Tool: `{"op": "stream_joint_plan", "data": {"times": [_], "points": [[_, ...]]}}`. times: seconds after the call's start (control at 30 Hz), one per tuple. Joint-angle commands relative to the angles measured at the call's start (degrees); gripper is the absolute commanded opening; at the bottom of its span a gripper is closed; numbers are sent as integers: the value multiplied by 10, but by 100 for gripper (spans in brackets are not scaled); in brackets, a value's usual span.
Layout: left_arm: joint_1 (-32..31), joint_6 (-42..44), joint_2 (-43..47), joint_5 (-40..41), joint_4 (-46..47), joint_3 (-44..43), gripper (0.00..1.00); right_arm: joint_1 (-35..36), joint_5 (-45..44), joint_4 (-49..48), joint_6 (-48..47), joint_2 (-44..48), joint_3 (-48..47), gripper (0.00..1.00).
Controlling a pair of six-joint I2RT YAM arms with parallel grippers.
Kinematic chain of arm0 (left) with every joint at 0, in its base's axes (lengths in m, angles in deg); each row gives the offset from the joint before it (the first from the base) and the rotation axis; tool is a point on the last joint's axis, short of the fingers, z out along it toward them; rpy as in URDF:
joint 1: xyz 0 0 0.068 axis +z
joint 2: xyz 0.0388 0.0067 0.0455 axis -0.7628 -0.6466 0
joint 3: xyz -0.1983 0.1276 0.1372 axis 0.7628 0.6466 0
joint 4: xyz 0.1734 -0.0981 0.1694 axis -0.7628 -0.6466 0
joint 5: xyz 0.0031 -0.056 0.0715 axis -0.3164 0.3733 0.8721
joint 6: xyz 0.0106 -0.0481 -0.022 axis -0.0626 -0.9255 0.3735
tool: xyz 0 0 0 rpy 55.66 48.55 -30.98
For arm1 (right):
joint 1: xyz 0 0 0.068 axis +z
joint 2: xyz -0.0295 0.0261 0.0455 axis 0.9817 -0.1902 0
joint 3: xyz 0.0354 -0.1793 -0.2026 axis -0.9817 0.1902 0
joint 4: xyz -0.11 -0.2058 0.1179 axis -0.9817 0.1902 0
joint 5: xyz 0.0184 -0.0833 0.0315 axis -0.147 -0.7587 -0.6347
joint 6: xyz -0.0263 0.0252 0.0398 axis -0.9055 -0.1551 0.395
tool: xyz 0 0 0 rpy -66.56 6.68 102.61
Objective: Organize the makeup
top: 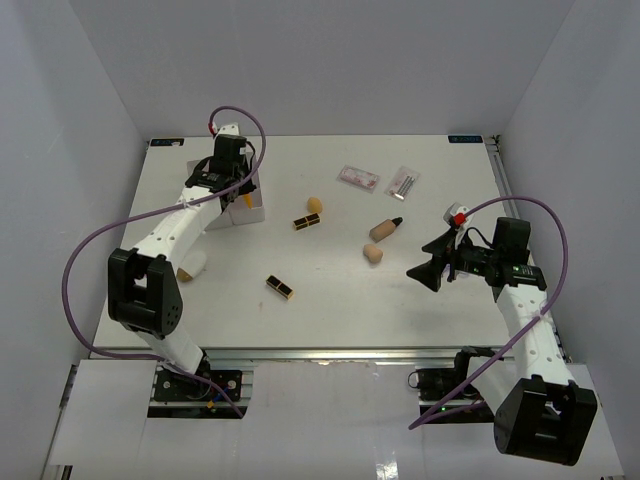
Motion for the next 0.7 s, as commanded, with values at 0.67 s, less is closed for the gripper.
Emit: {"op": "stream_joint_plan", "data": {"times": [0.67], "points": [[13,42,-57,-4,68,-26,6,-19,25,-14,-7,0,2,96]]}}
